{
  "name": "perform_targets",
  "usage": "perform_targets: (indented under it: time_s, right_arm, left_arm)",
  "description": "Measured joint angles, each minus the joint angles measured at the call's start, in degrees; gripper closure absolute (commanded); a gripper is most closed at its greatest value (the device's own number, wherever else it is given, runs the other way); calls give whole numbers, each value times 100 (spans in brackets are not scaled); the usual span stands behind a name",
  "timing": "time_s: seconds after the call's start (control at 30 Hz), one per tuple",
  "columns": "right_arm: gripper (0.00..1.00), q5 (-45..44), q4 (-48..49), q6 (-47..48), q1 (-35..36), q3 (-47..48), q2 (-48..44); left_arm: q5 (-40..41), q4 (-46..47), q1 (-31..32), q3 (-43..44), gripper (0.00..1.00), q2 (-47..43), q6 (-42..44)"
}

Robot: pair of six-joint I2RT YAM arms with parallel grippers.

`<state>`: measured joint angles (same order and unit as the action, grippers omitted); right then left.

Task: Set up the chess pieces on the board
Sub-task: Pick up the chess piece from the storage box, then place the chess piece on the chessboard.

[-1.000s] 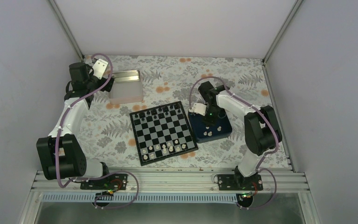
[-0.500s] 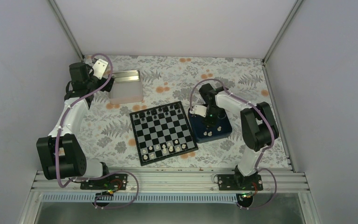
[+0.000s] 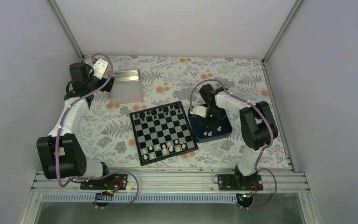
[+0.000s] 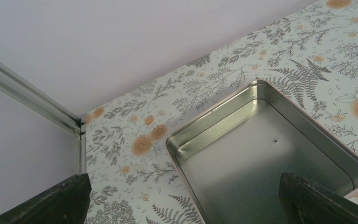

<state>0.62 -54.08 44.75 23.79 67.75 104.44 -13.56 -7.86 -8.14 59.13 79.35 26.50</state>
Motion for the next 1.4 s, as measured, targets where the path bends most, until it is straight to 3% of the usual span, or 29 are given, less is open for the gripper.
perform_targets:
  time_s: [0.4,0.87,1.4]
  right_arm:
    - [94,-66,-457,-70,116,330,-369]
    - [93,-107,-920,-402,1989,1073,-413]
    - [91,210,-844,-442,2546,1073,155]
  left_arm:
    - [-2,0,0,0,0,-2,-2]
    - [-4,0,0,2,0,-31,-4]
    - [-4,2,0,11,0,-33,-4]
